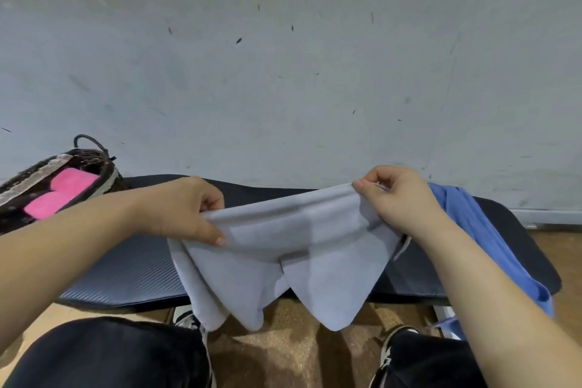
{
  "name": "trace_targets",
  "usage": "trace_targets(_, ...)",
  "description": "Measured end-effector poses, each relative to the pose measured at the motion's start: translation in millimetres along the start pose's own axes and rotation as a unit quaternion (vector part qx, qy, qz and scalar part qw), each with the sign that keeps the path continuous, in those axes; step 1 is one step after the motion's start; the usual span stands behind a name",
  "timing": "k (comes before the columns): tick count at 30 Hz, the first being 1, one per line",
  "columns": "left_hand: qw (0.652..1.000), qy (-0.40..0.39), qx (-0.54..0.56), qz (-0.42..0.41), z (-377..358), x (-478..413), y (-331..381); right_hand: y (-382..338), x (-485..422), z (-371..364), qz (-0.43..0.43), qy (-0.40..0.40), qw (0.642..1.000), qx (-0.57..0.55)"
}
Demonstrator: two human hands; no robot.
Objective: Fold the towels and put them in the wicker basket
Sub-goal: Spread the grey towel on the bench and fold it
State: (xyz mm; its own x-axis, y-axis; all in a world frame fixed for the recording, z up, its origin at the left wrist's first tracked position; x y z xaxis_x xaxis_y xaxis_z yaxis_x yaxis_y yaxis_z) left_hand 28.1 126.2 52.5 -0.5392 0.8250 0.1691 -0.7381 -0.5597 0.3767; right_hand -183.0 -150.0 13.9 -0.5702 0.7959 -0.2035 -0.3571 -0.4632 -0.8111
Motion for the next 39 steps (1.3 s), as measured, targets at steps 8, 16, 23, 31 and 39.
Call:
trace_targets(8, 0.990, 0.108, -0.074, 0.055, 4.4, -12.9, -73.1, 44.5, -15.8, 5.4, -0.072, 0.069, 0.985, 0.142)
trace_targets(16, 0.981, 0.137, -0.086, 0.111, -17.1, -75.5, -149.2, 70.1, -56.4, -61.5, -0.091, 0.043, 0.973, 0.208)
trace_targets(23, 0.955, 0.238, -0.067, 0.161, -35.4, -133.3, -181.4, 79.0, -68.5, -115.2, -0.080, 0.024, 0.952, 0.294)
trace_targets(31, 0.985, 0.056, -0.067, 0.149, -107.9, -69.6, -123.3, 18.1, -9.3, -167.5, 0.046, -0.196, 0.958, 0.205)
trace_targets(39, 0.981, -0.017, -0.056, 0.185, -149.8, -30.3, -132.4, 12.6, 55.8, -208.1, -0.001, -0.371, 0.837, 0.403)
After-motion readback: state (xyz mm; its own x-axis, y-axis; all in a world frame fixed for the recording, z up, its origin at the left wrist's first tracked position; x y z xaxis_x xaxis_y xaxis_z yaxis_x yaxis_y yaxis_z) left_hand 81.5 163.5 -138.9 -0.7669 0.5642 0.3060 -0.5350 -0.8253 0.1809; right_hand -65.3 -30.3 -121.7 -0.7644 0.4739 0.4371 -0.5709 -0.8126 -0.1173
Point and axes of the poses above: each hand's wrist, its own x-axis away from the middle knuckle, its own z-axis out of the back of the hand, y = z × x, the point moved 5 cm from there along -x, towards the middle knuckle, and after that the axes turned 12 degrees about y, right-handed, at the moved point
